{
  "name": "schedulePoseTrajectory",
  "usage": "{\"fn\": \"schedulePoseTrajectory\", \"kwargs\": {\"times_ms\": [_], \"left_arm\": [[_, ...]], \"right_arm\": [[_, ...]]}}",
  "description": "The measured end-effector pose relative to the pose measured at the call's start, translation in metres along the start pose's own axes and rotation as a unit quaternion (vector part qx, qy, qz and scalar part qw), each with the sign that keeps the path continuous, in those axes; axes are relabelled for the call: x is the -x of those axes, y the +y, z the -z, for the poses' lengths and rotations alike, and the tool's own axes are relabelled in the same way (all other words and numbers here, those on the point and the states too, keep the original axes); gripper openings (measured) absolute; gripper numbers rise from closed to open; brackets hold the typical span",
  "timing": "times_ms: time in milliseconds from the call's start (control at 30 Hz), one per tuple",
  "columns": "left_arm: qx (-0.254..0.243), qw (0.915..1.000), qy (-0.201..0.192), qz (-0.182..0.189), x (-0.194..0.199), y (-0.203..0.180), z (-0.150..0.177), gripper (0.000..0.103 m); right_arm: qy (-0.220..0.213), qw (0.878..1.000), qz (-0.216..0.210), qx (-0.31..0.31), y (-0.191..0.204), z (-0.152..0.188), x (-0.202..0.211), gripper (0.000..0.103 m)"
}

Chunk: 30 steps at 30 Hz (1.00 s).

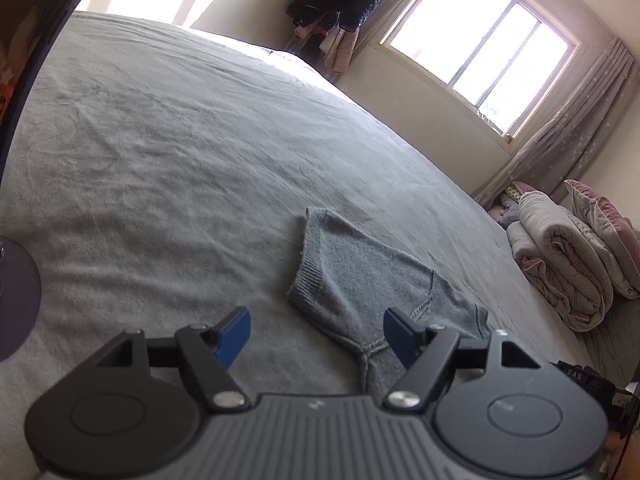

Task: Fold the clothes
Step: 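Lay the collar down and open the right tool while the left tool grasps the sleeve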

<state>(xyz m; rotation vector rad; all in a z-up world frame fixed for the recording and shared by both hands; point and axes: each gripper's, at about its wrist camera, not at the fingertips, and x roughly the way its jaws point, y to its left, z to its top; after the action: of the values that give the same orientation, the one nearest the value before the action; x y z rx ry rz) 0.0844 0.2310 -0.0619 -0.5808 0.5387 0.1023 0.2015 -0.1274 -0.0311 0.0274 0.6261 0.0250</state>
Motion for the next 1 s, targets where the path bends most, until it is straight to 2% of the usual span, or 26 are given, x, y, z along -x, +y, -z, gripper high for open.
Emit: {"fn": "schedulePoseTrajectory", "kwargs": {"times_ms": [100,233,333,433,567,700,800,867,900,967,1000], "left_arm": [[-0.049,0.9988,-0.011,0.0,0.013,-0.014,0.012,0.075],[-0.07,0.9975,-0.011,-0.004,0.021,-0.032,0.02,0.075],[-0.104,0.9945,-0.002,-0.011,0.021,-0.056,0.022,0.075],[-0.137,0.9905,0.015,-0.009,0.016,-0.086,0.023,0.075],[-0.157,0.986,0.052,0.021,0.0,-0.13,0.022,0.075],[-0.187,0.9769,0.088,0.054,-0.02,-0.187,0.031,0.075],[-0.196,0.9715,0.107,0.078,-0.032,-0.223,0.043,0.073],[-0.194,0.968,0.121,0.102,-0.041,-0.247,0.053,0.073],[-0.193,0.9659,0.129,0.115,-0.044,-0.259,0.059,0.073],[-0.195,0.9577,0.154,0.146,-0.051,-0.284,0.077,0.073],[-0.201,0.9536,0.163,0.154,-0.053,-0.294,0.084,0.073]], "right_arm": [[-0.001,1.0,0.0,-0.029,-0.036,0.011,0.015,0.066],[-0.002,0.998,-0.01,-0.066,-0.08,0.025,0.031,0.066],[-0.001,0.997,-0.024,-0.069,-0.102,0.034,0.041,0.066],[-0.003,0.997,-0.031,-0.073,-0.118,0.04,0.048,0.066],[0.007,0.991,-0.062,-0.121,-0.144,0.054,0.059,0.066],[-0.014,0.967,-0.131,-0.217,-0.179,0.077,0.069,0.066],[-0.006,0.949,-0.186,-0.255,-0.194,0.082,0.071,0.065],[0.001,0.929,-0.24,-0.281,-0.201,0.086,0.071,0.06],[0.006,0.916,-0.264,-0.301,-0.204,0.089,0.068,0.054],[0.013,0.896,-0.283,-0.341,-0.213,0.094,0.065,0.05],[0.012,0.893,-0.28,-0.353,-0.217,0.095,0.065,0.05]]}}
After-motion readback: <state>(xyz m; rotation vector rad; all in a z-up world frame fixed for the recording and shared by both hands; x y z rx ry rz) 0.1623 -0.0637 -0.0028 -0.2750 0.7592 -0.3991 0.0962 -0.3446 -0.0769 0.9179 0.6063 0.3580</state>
